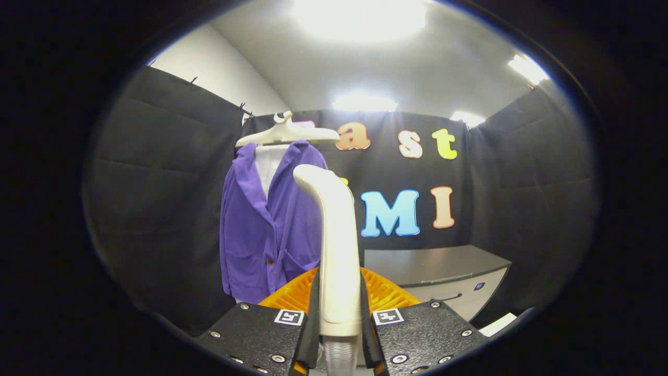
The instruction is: Iron the clothes twice with a garment steamer, once on the left side and once on the right side.
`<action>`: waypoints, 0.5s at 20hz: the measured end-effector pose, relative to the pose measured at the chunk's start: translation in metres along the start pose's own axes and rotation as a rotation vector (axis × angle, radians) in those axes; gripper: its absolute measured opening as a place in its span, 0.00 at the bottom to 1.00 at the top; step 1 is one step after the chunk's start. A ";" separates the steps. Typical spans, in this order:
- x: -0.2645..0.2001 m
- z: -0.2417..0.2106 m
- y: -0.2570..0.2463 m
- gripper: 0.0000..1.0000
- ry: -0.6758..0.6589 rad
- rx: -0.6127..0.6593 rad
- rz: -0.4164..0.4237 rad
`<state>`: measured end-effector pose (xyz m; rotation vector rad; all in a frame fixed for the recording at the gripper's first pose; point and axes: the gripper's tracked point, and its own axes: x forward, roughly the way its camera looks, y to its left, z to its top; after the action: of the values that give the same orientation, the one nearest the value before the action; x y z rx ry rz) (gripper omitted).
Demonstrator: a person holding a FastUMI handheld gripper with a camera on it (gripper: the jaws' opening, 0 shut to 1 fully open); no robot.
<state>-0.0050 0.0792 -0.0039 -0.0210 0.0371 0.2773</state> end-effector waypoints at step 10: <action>-0.012 0.052 -0.008 0.34 -0.183 0.001 -0.163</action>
<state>-0.0125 0.0701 0.0492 0.0028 -0.1454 0.1152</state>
